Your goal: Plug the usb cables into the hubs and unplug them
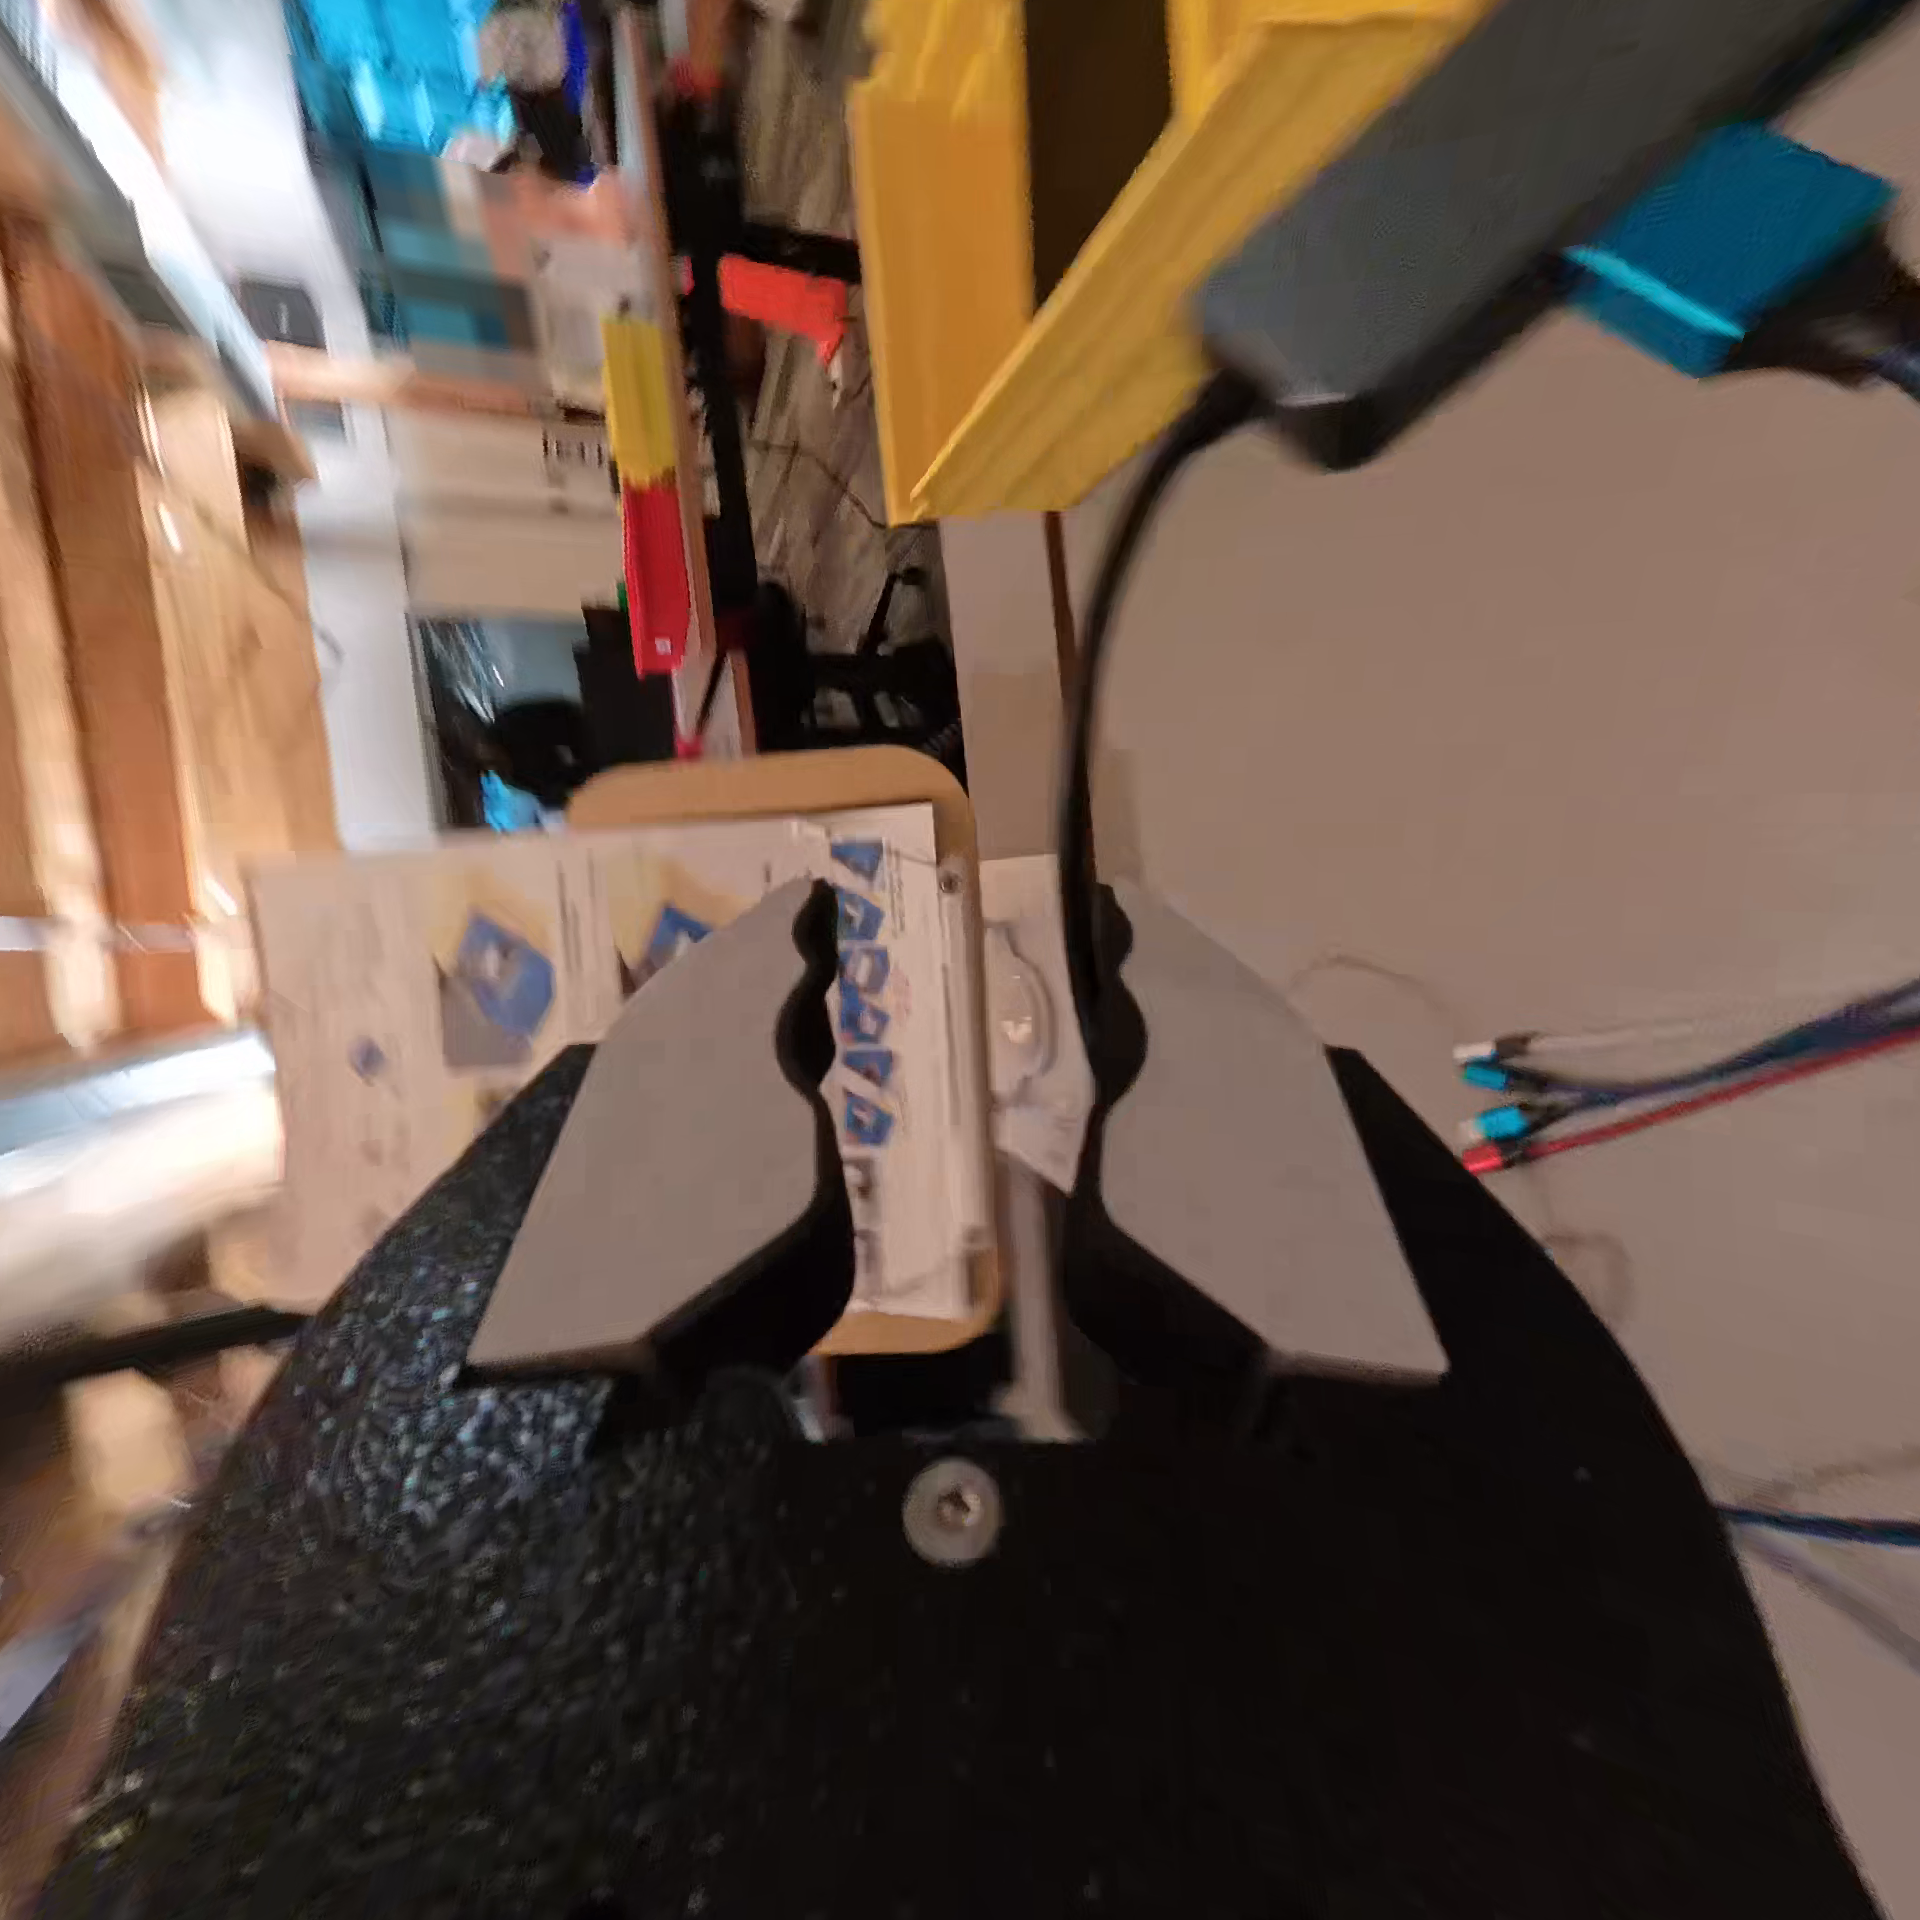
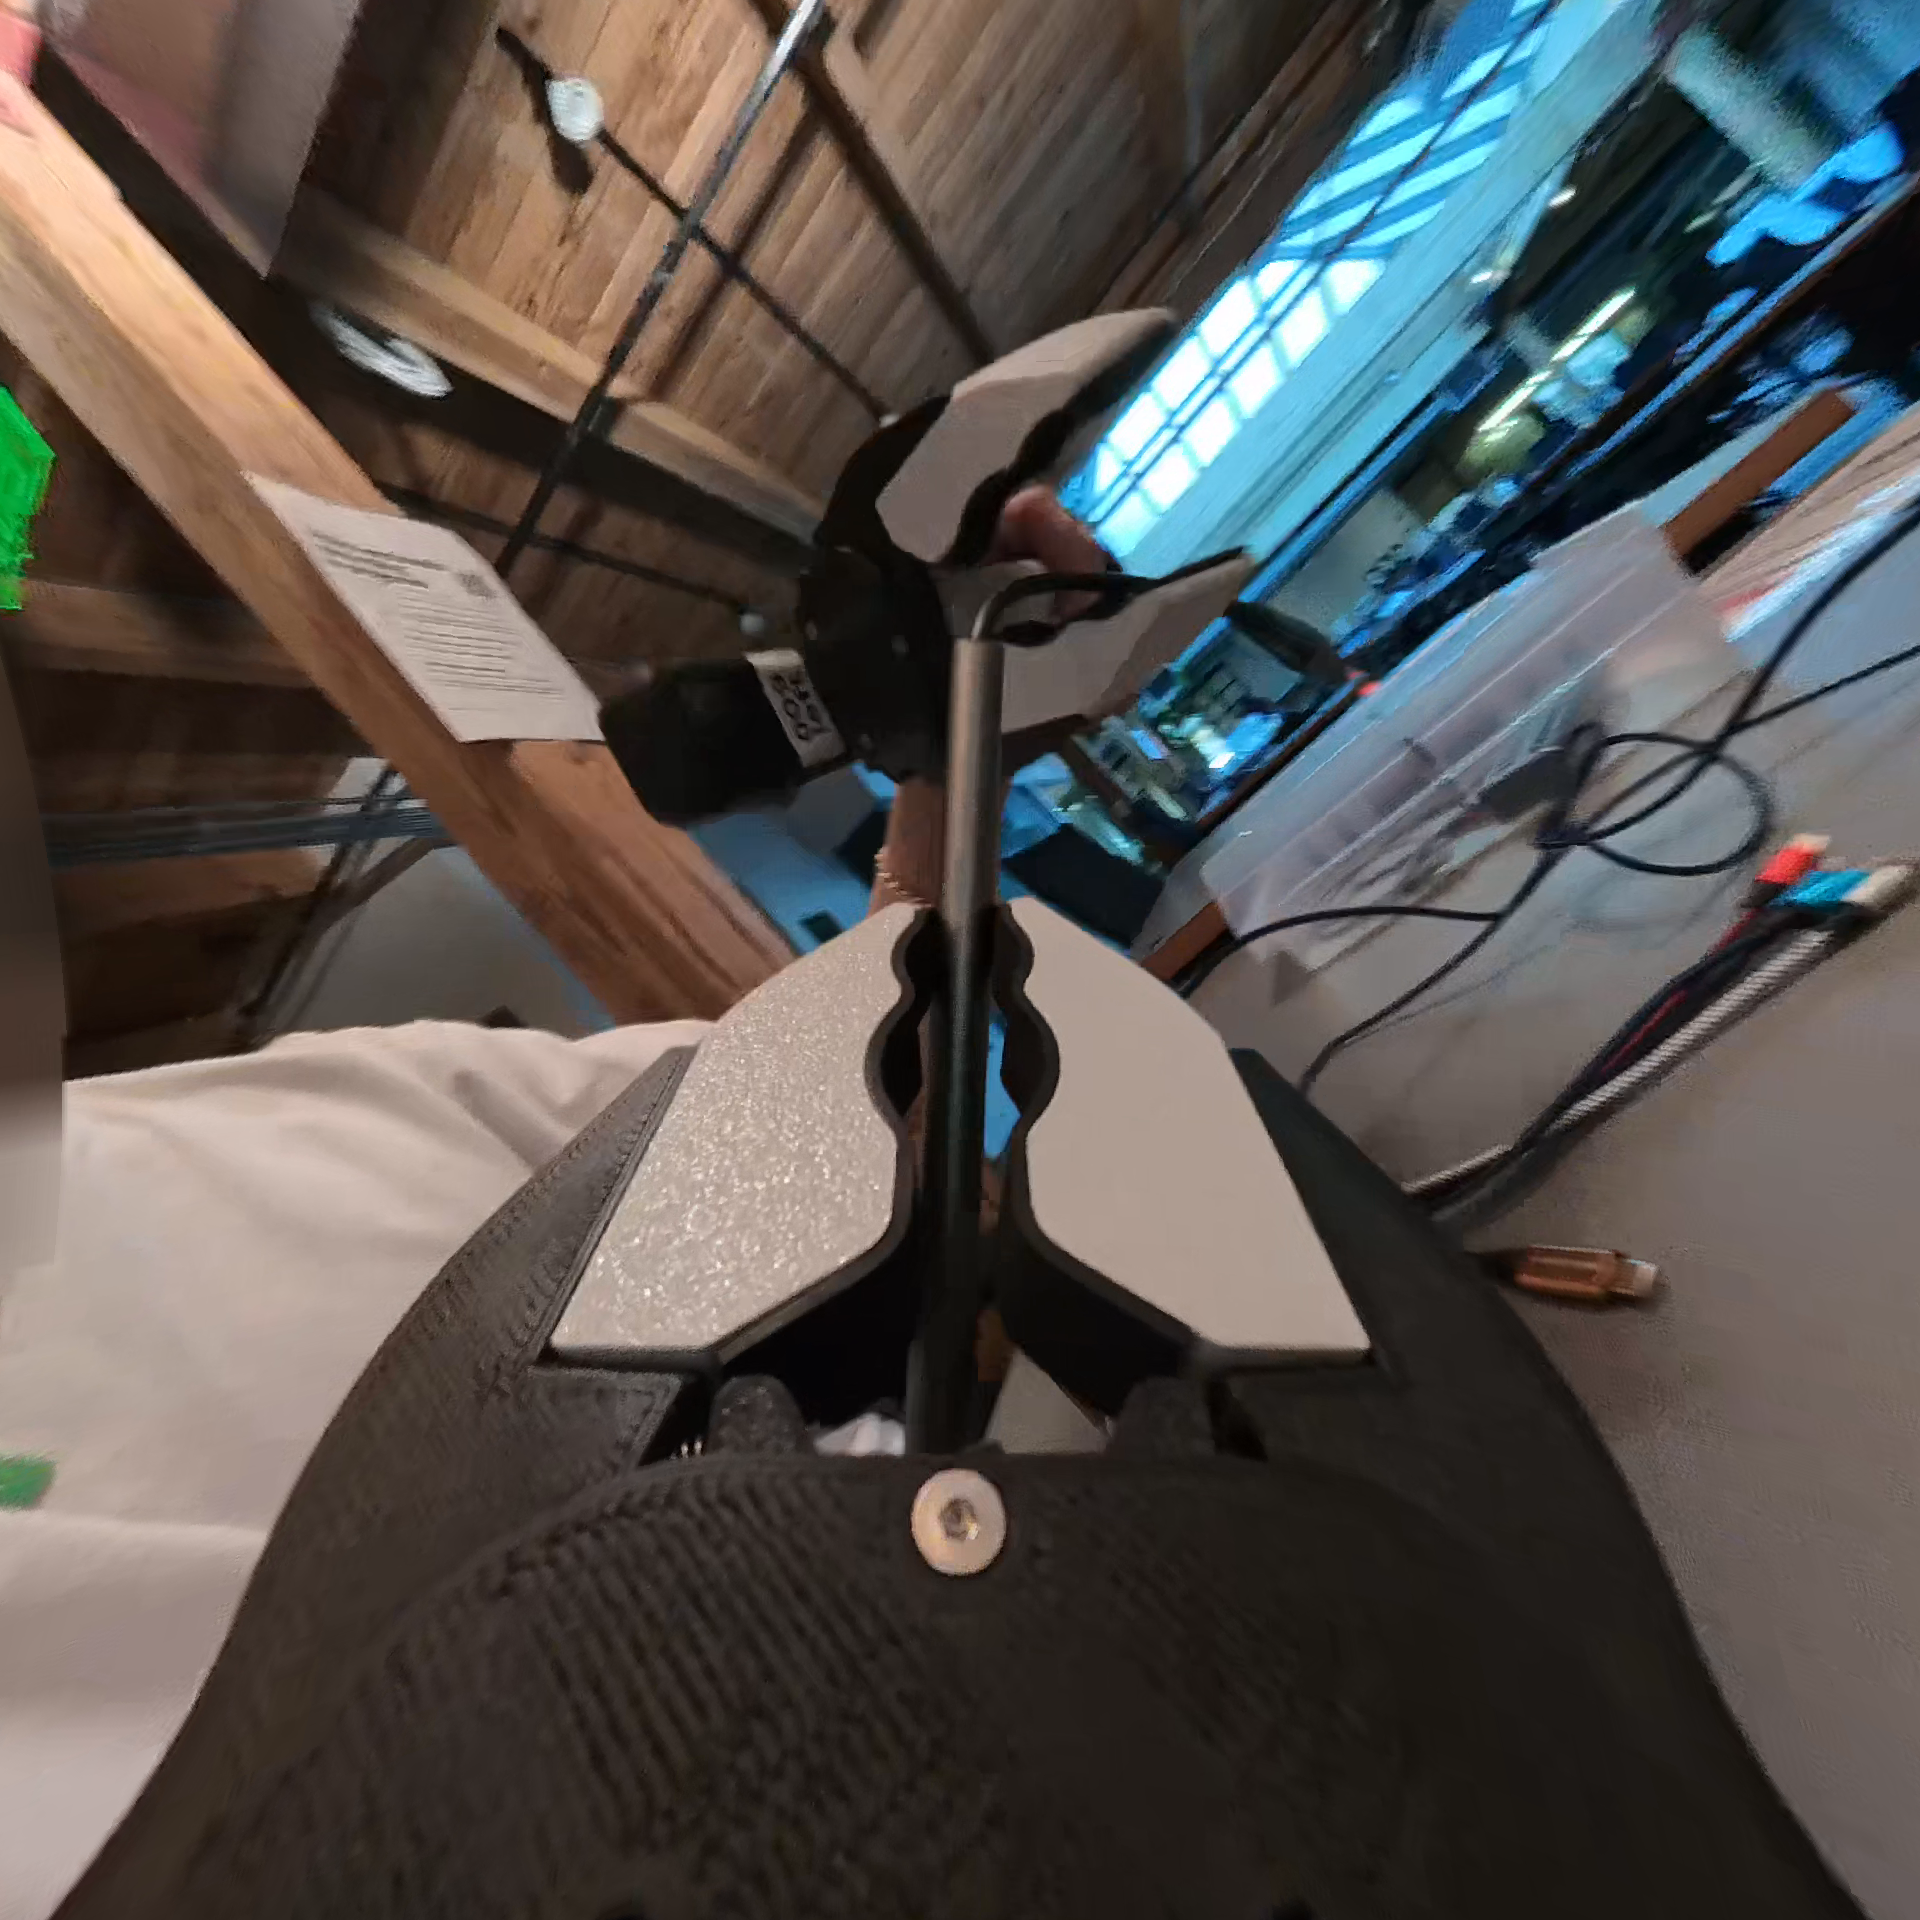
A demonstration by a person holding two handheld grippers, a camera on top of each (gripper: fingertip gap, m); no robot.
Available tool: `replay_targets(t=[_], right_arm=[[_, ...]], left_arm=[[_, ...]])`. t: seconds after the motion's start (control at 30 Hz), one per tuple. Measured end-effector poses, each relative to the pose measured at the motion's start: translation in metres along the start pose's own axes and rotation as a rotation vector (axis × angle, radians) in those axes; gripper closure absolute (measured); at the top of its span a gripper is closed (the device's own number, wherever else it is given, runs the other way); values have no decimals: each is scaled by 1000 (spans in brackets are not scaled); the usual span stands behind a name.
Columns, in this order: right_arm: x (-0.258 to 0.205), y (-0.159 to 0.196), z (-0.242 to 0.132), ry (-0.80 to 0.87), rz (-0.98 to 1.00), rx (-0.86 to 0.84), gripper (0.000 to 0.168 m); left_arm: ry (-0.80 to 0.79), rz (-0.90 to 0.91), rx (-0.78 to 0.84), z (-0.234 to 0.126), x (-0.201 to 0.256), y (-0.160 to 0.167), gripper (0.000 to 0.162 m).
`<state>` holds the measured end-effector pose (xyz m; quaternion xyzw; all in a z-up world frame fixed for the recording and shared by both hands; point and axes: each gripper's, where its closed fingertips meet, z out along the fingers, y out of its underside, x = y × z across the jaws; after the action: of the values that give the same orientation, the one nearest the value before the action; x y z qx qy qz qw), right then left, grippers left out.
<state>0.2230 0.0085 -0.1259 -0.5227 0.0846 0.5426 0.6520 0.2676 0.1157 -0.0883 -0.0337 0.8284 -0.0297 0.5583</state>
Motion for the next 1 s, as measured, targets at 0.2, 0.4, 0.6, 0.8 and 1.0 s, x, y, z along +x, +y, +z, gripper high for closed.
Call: replay_targets(t=[0.2,0.4,0.6,0.8,1.0], right_arm=[[-8,-25,-9,105,-273,90,158],[1,-50,-31,226,-360,245,157],[-23,-54,-32,52,-343,303,158],[-13,-23,5,73,-392,159,157],[-17,-25,-1,24,-387,177,157]], left_arm=[[-15,-787,95,-35,-6,-25,128],[-58,-1083,215,-65,20,-51,116],[405,-1473,478,-55,61,-97,125],[368,-1665,586,-19,49,-113,142],[400,-1559,576,-19,43,-114,150]])
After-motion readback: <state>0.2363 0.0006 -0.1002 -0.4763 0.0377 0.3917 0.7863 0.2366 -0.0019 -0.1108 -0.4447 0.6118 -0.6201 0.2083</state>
